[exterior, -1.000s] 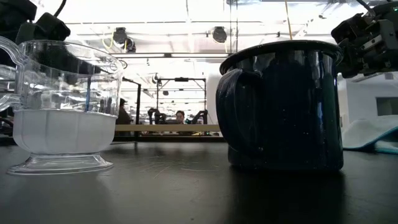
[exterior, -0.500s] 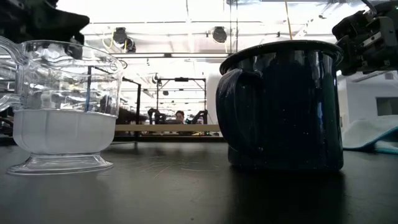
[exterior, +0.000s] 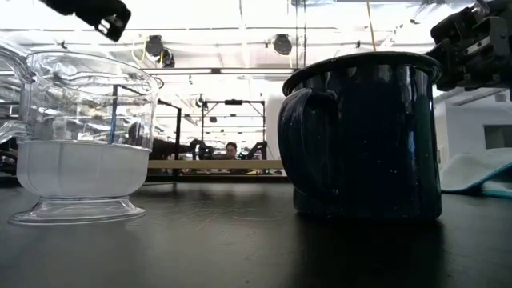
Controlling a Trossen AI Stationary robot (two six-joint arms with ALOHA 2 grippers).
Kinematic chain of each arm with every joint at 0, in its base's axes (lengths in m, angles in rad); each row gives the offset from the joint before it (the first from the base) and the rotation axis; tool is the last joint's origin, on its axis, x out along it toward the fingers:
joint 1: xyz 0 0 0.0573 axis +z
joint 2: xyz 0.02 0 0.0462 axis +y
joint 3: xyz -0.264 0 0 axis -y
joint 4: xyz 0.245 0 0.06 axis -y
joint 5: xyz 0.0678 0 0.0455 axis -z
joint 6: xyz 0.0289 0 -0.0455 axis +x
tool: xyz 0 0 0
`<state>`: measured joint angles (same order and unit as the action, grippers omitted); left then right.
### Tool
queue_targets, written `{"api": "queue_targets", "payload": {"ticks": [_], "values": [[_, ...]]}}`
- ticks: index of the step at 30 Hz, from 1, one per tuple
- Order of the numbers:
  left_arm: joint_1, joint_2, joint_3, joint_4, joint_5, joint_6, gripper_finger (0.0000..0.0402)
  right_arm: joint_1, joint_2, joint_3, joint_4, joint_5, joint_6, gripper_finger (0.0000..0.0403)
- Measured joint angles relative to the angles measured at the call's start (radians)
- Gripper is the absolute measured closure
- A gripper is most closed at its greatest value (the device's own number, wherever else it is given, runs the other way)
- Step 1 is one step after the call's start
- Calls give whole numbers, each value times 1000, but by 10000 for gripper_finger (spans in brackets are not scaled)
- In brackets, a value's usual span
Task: Stack small to large cups/mugs on shelf
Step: Put the transparent mug on the shelf
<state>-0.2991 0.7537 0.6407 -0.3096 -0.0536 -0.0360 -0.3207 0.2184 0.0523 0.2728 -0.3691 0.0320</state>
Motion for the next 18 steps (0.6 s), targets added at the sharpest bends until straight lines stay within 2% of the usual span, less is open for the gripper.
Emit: {"api": "queue_targets", "payload": {"ticks": [8,14,18], "values": [[-132,234,248,-201,-58,-41,398,0,0,0,0,0,-19,403],[-155,388,340,-243,-19,-124,384,0,0,0,-17,0,-18,403],[-177,492,384,-290,1,-135,356,0,0,0,-24,0,-18,403]]}}
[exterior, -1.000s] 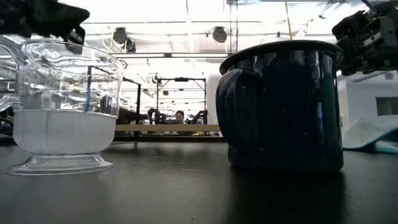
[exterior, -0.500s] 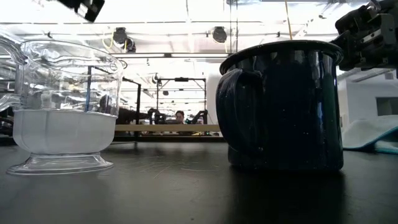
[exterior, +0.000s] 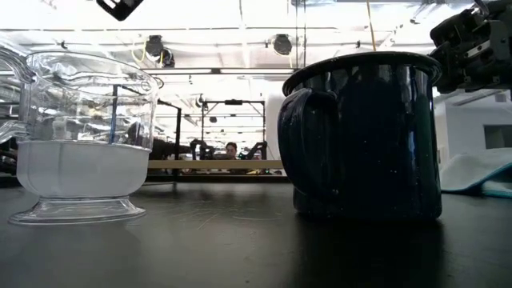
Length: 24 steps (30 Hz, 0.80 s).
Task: Stack small to large cups/mugs on shelf
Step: Put the transparent mug on the shelf
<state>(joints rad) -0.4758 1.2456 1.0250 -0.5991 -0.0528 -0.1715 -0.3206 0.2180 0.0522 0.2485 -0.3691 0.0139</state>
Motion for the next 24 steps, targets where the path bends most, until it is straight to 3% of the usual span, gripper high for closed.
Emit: {"api": "queue_targets", "payload": {"ticks": [12,24], "values": [[-9,203,65,40,-36,-14,203,0,0,0,0,0,0,403],[23,224,65,139,53,27,186,0,0,0,-18,0,0,403]]}}
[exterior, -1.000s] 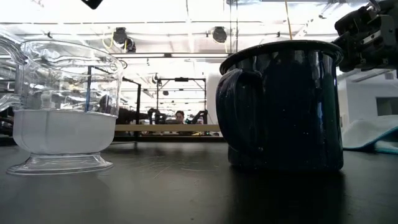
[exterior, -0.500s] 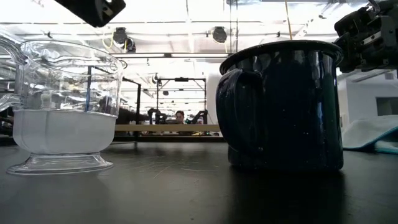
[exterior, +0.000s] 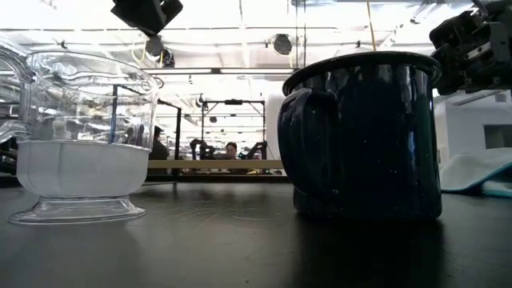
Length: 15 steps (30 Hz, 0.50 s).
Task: Stack small to large cups/mugs on shelf
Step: Put the transparent mug on the shelf
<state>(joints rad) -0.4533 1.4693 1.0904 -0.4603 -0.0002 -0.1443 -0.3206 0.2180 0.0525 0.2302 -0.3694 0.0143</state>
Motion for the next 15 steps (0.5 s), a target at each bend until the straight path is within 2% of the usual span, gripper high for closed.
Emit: {"api": "queue_targets", "payload": {"ticks": [15], "values": [[18,139,0,15,30,64,185,0,1,0,-19,0,0,403]]}}
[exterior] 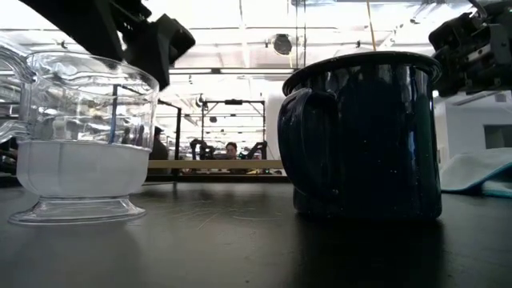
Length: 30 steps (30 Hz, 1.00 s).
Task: Stack small to large cups/mugs on shelf
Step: Put the transparent mug on the shelf
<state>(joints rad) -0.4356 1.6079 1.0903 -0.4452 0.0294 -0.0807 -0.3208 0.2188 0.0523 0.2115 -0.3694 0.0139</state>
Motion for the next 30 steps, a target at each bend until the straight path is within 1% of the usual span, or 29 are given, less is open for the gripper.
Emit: {"api": "queue_targets", "payload": {"ticks": [17,26,30], "values": [[23,9,0,-37,33,-71,186,0,0,0,-7,0,0,403],[23,9,0,-57,25,-111,186,0,0,0,-7,0,0,403],[23,9,0,-61,6,-128,186,0,0,0,-8,0,0,403]]}}
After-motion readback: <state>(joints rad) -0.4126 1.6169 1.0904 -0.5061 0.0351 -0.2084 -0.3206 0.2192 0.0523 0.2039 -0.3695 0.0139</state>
